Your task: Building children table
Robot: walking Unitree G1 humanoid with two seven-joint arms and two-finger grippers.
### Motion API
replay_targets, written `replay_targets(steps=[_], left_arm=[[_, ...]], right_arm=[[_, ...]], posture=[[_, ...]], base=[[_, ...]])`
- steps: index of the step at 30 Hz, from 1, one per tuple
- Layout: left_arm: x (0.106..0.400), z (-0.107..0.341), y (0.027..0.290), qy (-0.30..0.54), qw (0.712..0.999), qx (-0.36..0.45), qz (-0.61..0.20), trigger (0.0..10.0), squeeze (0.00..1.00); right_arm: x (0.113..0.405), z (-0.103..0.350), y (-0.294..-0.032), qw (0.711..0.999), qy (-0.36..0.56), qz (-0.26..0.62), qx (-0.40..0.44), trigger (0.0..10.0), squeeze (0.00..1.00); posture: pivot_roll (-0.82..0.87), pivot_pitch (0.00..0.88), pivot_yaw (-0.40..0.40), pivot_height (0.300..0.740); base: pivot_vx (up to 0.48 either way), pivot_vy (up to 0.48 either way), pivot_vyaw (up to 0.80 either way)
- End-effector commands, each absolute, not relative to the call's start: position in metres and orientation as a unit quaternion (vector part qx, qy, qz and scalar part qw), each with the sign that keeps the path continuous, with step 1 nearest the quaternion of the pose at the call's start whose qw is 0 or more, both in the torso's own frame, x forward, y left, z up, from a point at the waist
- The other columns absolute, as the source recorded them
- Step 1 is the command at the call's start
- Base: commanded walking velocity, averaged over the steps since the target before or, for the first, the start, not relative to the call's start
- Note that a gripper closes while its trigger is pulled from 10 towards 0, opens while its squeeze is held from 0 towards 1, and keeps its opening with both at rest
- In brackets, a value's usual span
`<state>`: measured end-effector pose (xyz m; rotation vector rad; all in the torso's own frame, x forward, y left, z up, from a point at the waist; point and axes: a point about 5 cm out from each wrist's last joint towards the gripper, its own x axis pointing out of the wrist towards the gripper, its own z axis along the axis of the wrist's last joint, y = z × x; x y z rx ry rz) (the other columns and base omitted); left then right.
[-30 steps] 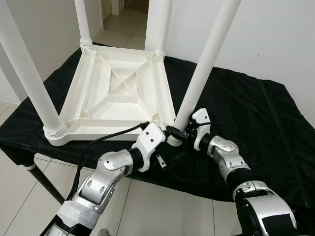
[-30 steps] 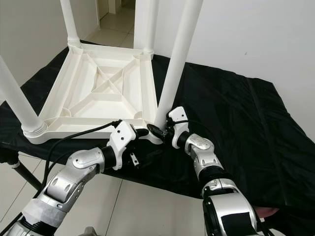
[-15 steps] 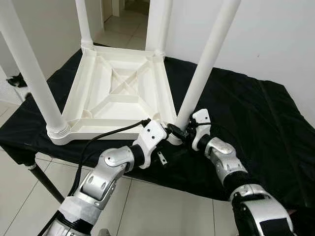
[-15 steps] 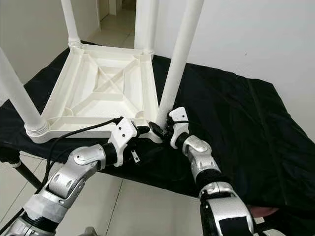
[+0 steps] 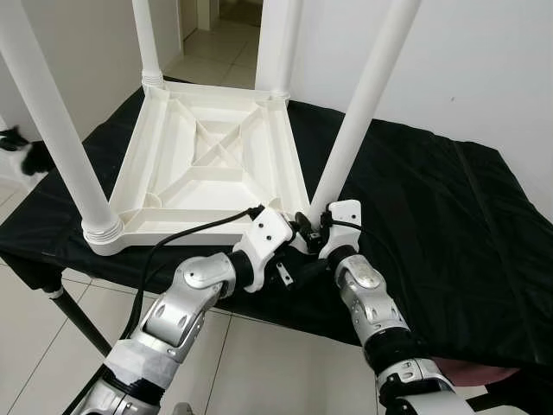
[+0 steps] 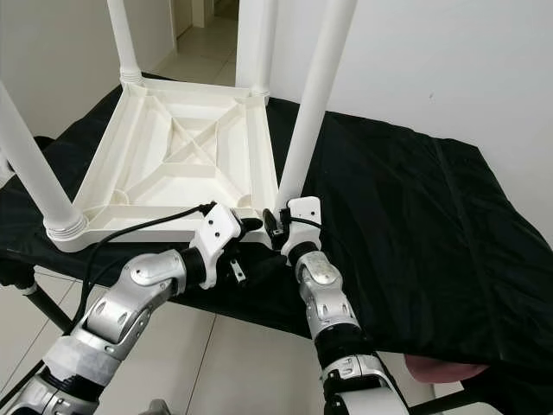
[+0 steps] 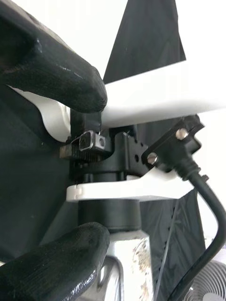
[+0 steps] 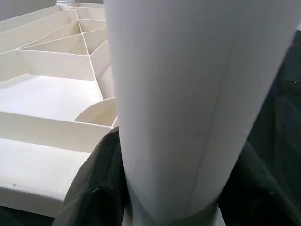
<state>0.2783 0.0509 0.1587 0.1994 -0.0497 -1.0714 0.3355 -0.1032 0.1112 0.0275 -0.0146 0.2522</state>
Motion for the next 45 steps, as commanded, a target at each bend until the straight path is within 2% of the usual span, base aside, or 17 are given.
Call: replay_targets(steps=[1, 4, 9, 10, 11, 12, 13, 21, 22, 23, 24, 26, 27, 28, 30, 35, 45], left_arm=[[0.280, 0.159, 0.052, -0.026, 0.855, 0.096, -0.509, 10.0, 0.00], [0.280, 0.158, 0.053, -0.026, 0.855, 0.097, -0.509, 10.0, 0.00], [0.279, 0.158, 0.051, -0.027, 0.853, 0.098, -0.512, 10.0, 0.00], [0.279, 0.159, 0.052, -0.027, 0.853, 0.098, -0.513, 10.0, 0.00], [0.279, 0.159, 0.052, -0.027, 0.853, 0.098, -0.513, 10.0, 0.00], [0.279, 0.159, 0.054, -0.027, 0.853, 0.099, -0.512, 10.0, 0.00], [0.278, 0.158, 0.055, -0.026, 0.854, 0.099, -0.511, 10.0, 0.00], [0.275, 0.155, 0.055, -0.024, 0.856, 0.096, -0.508, 10.0, 0.00], [0.274, 0.155, 0.055, -0.024, 0.857, 0.095, -0.507, 10.0, 0.00], [0.274, 0.155, 0.055, -0.024, 0.857, 0.095, -0.507, 10.0, 0.00], [0.274, 0.156, 0.055, -0.024, 0.857, 0.094, -0.506, 10.0, 0.00], [0.274, 0.156, 0.055, -0.024, 0.857, 0.094, -0.506, 10.0, 0.00], [0.273, 0.155, 0.056, -0.023, 0.858, 0.094, -0.505, 10.0, 0.00], [0.273, 0.155, 0.056, -0.023, 0.858, 0.094, -0.505, 10.0, 0.00], [0.273, 0.155, 0.057, -0.020, 0.859, 0.094, -0.504, 10.0, 0.00], [0.274, 0.155, 0.058, -0.020, 0.859, 0.094, -0.503, 10.0, 0.00], [0.273, 0.156, 0.062, -0.017, 0.859, 0.099, -0.502, 10.0, 0.00]], right_arm=[[0.331, 0.101, -0.112, 0.999, 0.024, 0.042, -0.012, 0.0, 0.00], [0.326, 0.101, -0.108, 0.999, 0.033, 0.002, -0.012, 0.0, 0.00], [0.326, 0.108, -0.096, 0.999, 0.015, 0.035, -0.004, 0.0, 0.00], [0.326, 0.111, -0.095, 0.999, 0.009, 0.042, -0.003, 2.8, 0.00], [0.326, 0.111, -0.095, 0.999, 0.009, 0.042, -0.003, 2.8, 0.00], [0.326, 0.113, -0.095, 0.999, 0.004, 0.044, 0.002, 10.0, 0.32], [0.325, 0.117, -0.096, 0.999, -0.007, 0.052, 0.006, 10.0, 1.00], [0.322, 0.125, -0.106, 0.996, -0.029, 0.084, 0.013, 10.0, 1.00], [0.321, 0.126, -0.110, 0.995, -0.031, 0.098, 0.009, 10.0, 0.92], [0.321, 0.126, -0.110, 0.995, -0.031, 0.098, 0.009, 10.0, 0.92], [0.320, 0.127, -0.115, 0.993, -0.032, 0.112, 0.007, 10.0, 0.63], [0.320, 0.127, -0.115, 0.993, -0.032, 0.112, 0.007, 10.0, 0.63], [0.320, 0.128, -0.120, 0.991, -0.031, 0.130, 0.004, 10.0, 0.00], [0.320, 0.128, -0.120, 0.991, -0.031, 0.130, 0.004, 10.0, 0.00], [0.327, 0.131, -0.134, 0.978, -0.038, 0.202, -0.023, 10.0, 0.00], [0.334, 0.134, -0.143, 0.966, -0.041, 0.252, -0.041, 10.0, 0.00], [0.350, 0.131, -0.132, 0.940, -0.014, 0.334, -0.064, 10.0, 0.00]], posture=[[-0.01, 0.000, -0.081, 0.740], [-0.02, 0.000, -0.075, 0.740], [0.00, 0.000, -0.074, 0.740], [0.00, 0.000, -0.075, 0.740], [0.00, 0.000, -0.075, 0.740], [0.00, 0.000, -0.081, 0.740], [0.00, 0.000, -0.085, 0.740], [0.01, 0.000, -0.096, 0.740], [0.02, 0.000, -0.098, 0.740], [0.02, 0.000, -0.098, 0.740], [0.02, 0.000, -0.099, 0.740], [0.02, 0.000, -0.099, 0.740], [0.02, 0.000, -0.100, 0.740], [0.02, 0.000, -0.100, 0.740], [0.02, 0.000, -0.091, 0.740], [0.03, 0.000, -0.087, 0.740], [0.04, 0.000, -0.079, 0.740]], base=[[0.000, 0.000, 0.00], [0.000, 0.000, 0.00], [0.000, 0.000, 0.00], [0.000, 0.000, 0.00], [0.000, 0.000, 0.00], [0.000, 0.000, 0.00], [0.000, 0.000, 0.00], [0.000, 0.000, 0.00], [0.000, 0.000, 0.00], [0.000, 0.000, 0.00], [0.000, 0.000, 0.00], [0.000, 0.000, 0.00], [0.000, 0.000, 0.00], [0.000, 0.000, 0.00], [0.000, 0.000, 0.00], [0.000, 0.000, 0.00], [0.000, 0.000, 0.00]])
